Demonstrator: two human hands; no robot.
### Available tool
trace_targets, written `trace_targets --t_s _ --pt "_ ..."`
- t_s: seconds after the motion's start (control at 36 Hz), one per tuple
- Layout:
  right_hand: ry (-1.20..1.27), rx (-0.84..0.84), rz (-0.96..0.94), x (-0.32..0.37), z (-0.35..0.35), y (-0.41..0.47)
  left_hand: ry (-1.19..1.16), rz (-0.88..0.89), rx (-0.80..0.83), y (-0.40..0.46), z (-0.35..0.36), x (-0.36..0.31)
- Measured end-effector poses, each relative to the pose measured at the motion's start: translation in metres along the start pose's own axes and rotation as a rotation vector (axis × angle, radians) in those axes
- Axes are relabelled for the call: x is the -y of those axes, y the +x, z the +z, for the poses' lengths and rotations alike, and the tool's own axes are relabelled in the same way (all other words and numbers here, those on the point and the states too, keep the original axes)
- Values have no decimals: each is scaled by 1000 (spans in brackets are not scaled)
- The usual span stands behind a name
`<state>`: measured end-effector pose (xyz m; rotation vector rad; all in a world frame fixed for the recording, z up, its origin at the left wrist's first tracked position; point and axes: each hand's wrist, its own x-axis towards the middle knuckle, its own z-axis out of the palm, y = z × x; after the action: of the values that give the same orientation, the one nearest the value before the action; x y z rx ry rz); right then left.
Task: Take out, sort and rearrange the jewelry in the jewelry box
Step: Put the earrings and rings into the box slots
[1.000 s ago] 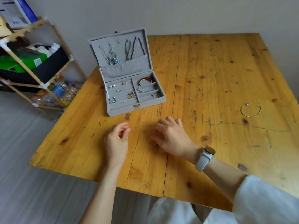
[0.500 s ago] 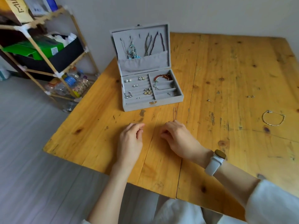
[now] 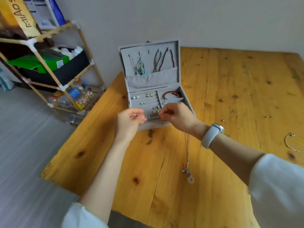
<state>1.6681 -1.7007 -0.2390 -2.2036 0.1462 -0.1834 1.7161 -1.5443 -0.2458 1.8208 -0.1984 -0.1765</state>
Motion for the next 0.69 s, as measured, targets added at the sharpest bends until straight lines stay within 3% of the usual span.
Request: trace_targets --t_s 0.11,0.36,0.58,0.69 --pt "-66 52 -5 -3 -1 20 188 -54 59 18 -1 1" --pt "-201 151 77 -17 15 35 341 -133 113 30 4 2" --pt "-285 152 85 -12 18 38 416 -47 70 23 8 4" --pt "-316 156 68 -10 23 36 498 97 -22 12 12 11"
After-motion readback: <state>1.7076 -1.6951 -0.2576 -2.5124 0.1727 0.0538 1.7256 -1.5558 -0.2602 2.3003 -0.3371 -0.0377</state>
